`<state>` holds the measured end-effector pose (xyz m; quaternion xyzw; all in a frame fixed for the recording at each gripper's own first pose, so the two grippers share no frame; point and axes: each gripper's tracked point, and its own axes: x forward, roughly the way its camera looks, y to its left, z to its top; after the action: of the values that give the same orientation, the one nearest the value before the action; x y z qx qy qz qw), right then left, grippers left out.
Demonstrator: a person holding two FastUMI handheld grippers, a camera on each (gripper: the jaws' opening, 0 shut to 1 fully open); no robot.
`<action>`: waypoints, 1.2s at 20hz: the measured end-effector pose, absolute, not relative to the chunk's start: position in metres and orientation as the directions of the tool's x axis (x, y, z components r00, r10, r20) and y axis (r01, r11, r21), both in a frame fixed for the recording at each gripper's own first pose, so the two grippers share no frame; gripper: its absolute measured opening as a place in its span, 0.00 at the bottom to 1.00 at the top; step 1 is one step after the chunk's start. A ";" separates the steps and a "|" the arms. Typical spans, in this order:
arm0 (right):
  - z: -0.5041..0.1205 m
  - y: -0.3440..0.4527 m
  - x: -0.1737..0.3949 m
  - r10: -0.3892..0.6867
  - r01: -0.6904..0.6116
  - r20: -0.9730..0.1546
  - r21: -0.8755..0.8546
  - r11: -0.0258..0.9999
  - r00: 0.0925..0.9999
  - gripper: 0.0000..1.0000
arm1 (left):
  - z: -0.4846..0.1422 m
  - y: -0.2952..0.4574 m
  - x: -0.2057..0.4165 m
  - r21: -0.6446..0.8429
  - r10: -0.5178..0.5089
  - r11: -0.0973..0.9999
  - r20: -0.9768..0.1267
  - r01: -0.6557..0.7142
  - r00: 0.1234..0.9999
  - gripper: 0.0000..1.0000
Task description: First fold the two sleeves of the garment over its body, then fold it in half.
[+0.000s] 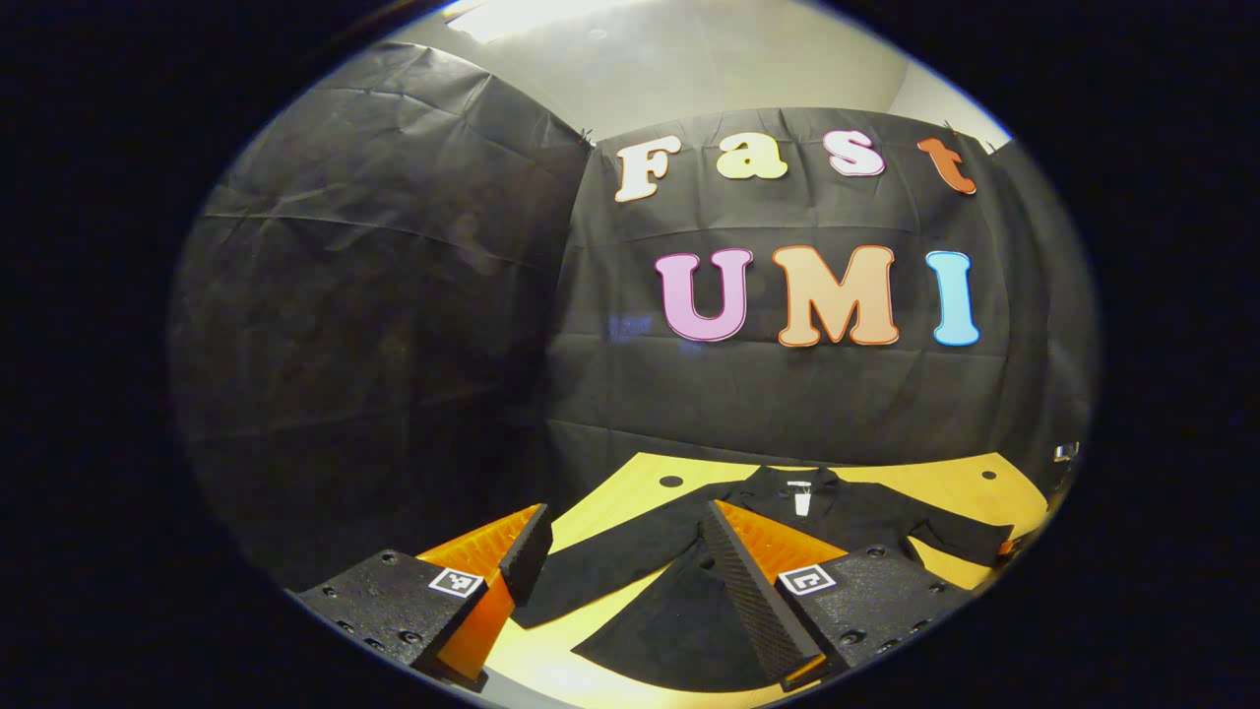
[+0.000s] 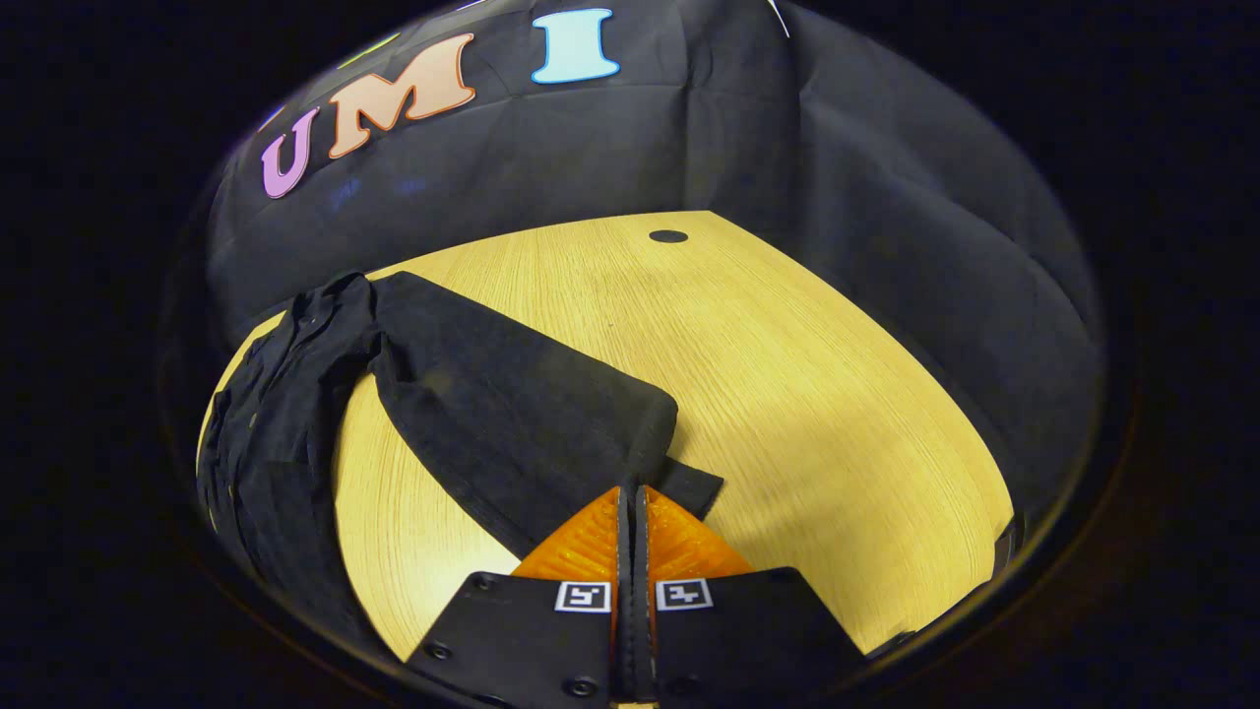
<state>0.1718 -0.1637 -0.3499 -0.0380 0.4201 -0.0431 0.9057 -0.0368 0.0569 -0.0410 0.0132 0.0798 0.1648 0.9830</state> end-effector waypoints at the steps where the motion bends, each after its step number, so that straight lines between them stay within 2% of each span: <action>1: -0.349 -0.165 0.170 -0.107 0.048 -0.759 -0.099 0.994 0.643 0.03 | -0.041 0.056 -0.039 0.054 0.329 0.944 -0.152 -0.325 0.932 0.93; 3: -0.349 -0.165 0.172 -0.094 0.053 -0.763 -0.079 0.995 0.639 0.00 | -0.041 0.057 -0.040 0.066 0.337 0.942 -0.150 -0.330 0.930 0.93; 7: -0.342 -0.161 0.174 -0.075 0.047 -0.767 -0.059 0.997 0.637 0.02 | -0.040 0.054 -0.041 0.059 0.335 0.942 -0.138 -0.330 0.932 0.93; 10: -0.308 -0.148 0.192 -0.047 0.032 -0.723 -0.035 0.999 0.689 0.00 | -0.047 0.050 -0.037 0.049 0.316 0.949 -0.154 -0.312 0.936 0.94; 13: -0.263 -0.119 0.218 -0.016 -0.011 -0.659 -0.037 0.999 0.752 0.02 | -0.052 0.054 -0.033 0.048 0.300 0.954 -0.171 -0.296 0.938 0.94; 19: -0.179 -0.026 0.257 0.080 -0.099 -0.530 -0.008 0.995 0.844 0.02 | -0.045 0.073 -0.023 0.067 0.245 0.969 -0.158 -0.237 0.957 0.94; 24: -0.155 0.079 0.265 0.177 -0.210 -0.485 -0.014 0.978 0.857 0.02 | -0.049 0.101 -0.015 0.050 0.225 0.974 -0.173 -0.220 0.959 0.94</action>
<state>0.2651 0.0793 -0.1552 -0.0332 0.2482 0.1004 0.9629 -0.0153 0.1006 -0.0489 0.0151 0.0889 0.1126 0.9895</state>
